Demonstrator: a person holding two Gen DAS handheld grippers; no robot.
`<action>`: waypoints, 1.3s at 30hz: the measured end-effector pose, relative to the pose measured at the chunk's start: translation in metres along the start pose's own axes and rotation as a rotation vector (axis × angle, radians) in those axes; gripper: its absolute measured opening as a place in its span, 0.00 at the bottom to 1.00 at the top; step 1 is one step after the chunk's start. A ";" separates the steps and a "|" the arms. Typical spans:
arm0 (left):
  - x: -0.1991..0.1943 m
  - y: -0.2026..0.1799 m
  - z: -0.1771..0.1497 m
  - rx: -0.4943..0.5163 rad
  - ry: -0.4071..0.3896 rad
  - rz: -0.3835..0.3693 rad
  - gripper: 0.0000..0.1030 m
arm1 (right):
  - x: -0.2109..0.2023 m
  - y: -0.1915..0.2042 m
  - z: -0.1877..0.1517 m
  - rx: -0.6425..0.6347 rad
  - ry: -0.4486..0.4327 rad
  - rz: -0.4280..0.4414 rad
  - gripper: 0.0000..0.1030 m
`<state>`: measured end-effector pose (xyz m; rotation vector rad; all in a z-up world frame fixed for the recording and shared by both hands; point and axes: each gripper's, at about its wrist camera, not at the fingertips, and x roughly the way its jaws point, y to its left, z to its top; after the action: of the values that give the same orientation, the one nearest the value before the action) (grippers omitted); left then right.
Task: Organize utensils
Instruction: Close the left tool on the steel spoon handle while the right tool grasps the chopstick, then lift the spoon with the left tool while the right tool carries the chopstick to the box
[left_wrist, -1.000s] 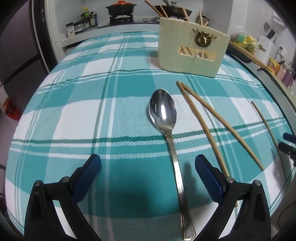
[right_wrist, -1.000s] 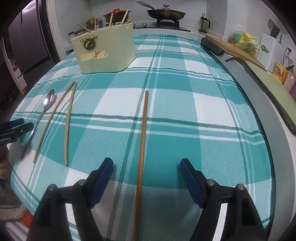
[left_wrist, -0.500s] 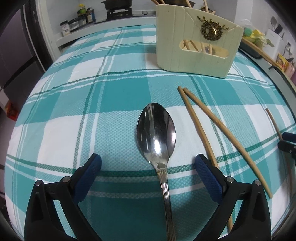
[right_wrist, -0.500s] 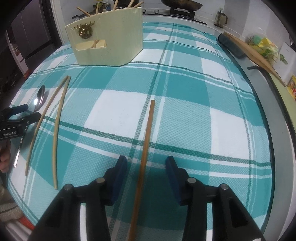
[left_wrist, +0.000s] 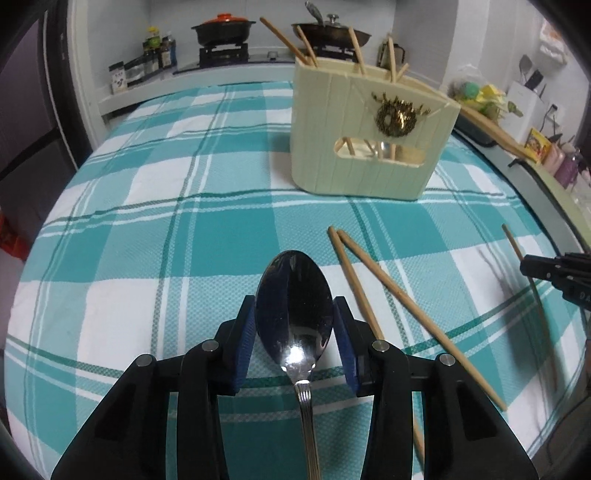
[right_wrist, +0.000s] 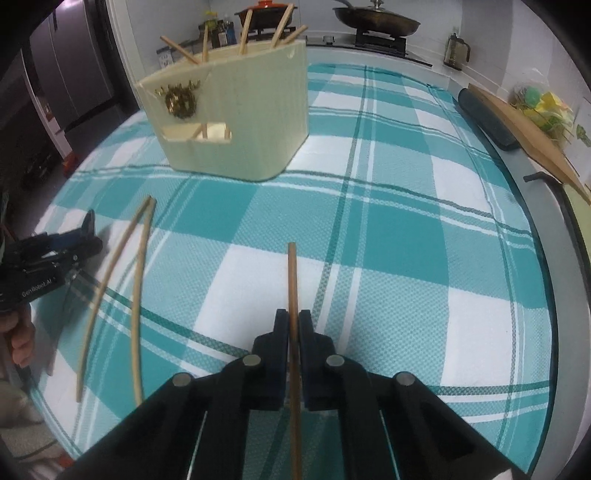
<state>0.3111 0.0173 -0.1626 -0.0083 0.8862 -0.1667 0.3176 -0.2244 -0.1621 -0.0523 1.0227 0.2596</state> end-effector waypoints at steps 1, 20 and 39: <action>-0.010 0.000 0.001 0.000 -0.021 -0.010 0.40 | -0.009 0.000 0.001 0.014 -0.023 0.011 0.05; -0.149 0.017 -0.004 -0.055 -0.307 -0.107 0.39 | -0.159 0.030 -0.021 0.051 -0.386 0.062 0.05; -0.183 0.009 0.035 -0.023 -0.363 -0.189 0.39 | -0.192 0.041 -0.005 0.025 -0.491 0.037 0.05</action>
<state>0.2254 0.0512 -0.0004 -0.1395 0.5242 -0.3205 0.2086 -0.2218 0.0013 0.0518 0.5391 0.2761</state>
